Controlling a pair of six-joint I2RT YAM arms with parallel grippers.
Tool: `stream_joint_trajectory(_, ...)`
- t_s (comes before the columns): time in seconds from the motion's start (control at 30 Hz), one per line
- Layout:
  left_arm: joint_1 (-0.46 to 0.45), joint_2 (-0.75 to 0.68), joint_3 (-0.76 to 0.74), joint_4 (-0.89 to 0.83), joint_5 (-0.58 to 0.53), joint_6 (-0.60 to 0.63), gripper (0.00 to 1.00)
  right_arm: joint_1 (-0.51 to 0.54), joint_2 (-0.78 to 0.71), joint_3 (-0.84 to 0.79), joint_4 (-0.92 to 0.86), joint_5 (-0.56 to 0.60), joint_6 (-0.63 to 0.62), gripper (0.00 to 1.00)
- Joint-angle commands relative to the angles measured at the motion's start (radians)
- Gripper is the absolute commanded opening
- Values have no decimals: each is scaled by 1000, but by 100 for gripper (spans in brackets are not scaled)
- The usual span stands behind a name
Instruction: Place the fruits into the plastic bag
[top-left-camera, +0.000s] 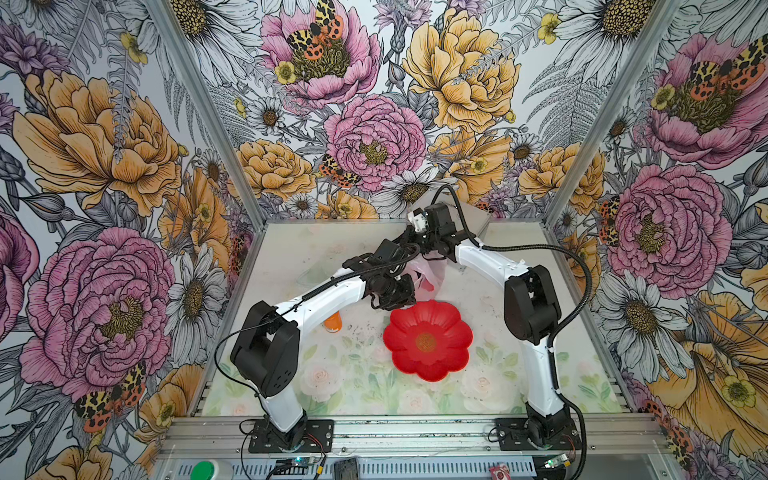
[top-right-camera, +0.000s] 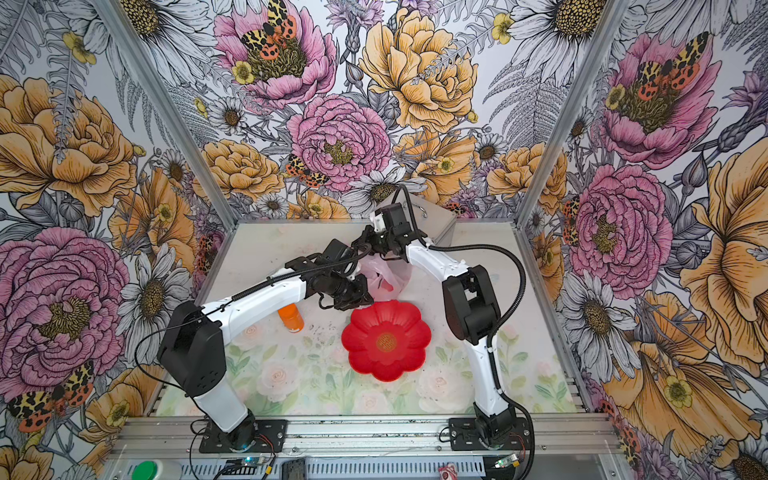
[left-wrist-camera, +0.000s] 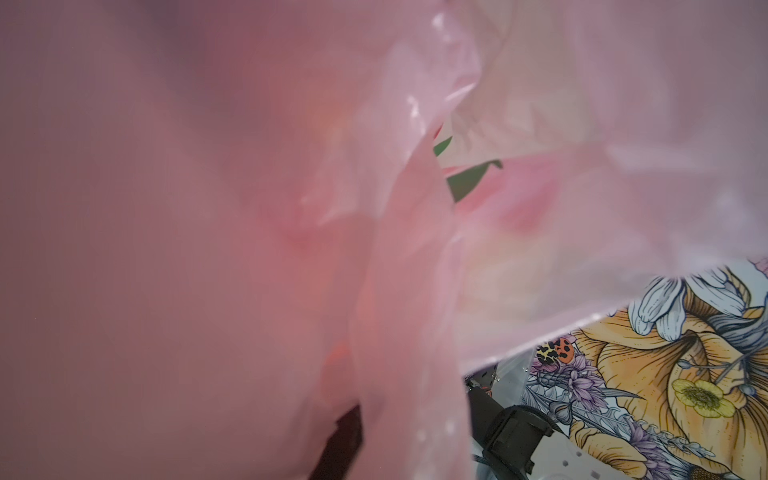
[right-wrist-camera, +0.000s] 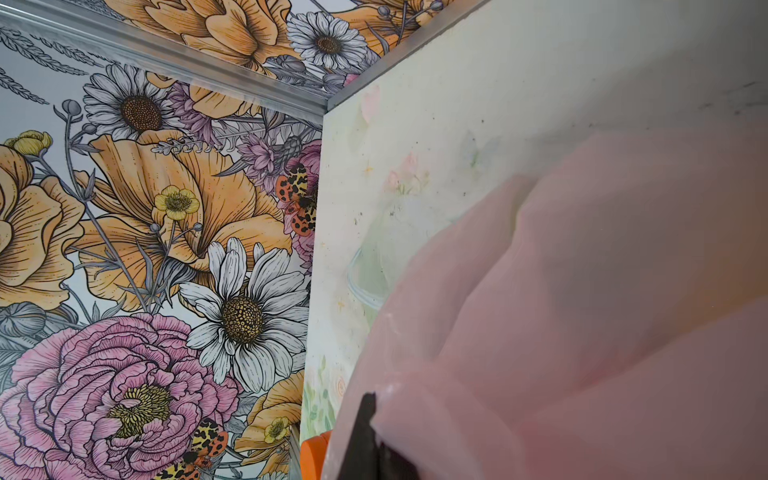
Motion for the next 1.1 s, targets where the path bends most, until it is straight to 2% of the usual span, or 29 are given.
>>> stream_joint_trajectory(0.0, 8, -45, 23, 32, -15, 5, 19, -9, -37, -16, 26, 5, -23, 9)
stream_joint_trajectory(0.13, 13, -76, 35, 31, -27, 7, 39, -18, -77, -34, 25, 1, -33, 25)
stream_joint_trajectory(0.2, 22, -97, 34, 30, -27, 7, 48, -24, -101, -46, 25, 0, -36, 31)
stream_joint_trajectory(0.4, 66, -172, 0, 31, -27, 1, 68, -45, -175, -72, 21, -11, -53, 44)
stream_joint_trajectory(0.57, 109, -214, 0, 31, -19, 9, 74, -68, -235, -96, 13, -34, -72, 53)
stream_joint_trajectory(0.7, 145, -241, 1, 30, -7, 17, 75, -91, -284, -129, -6, -58, -90, 59)
stream_joint_trajectory(1.07, 286, -364, -9, 32, -11, 37, 77, -178, -473, -278, -33, -52, -145, 61)
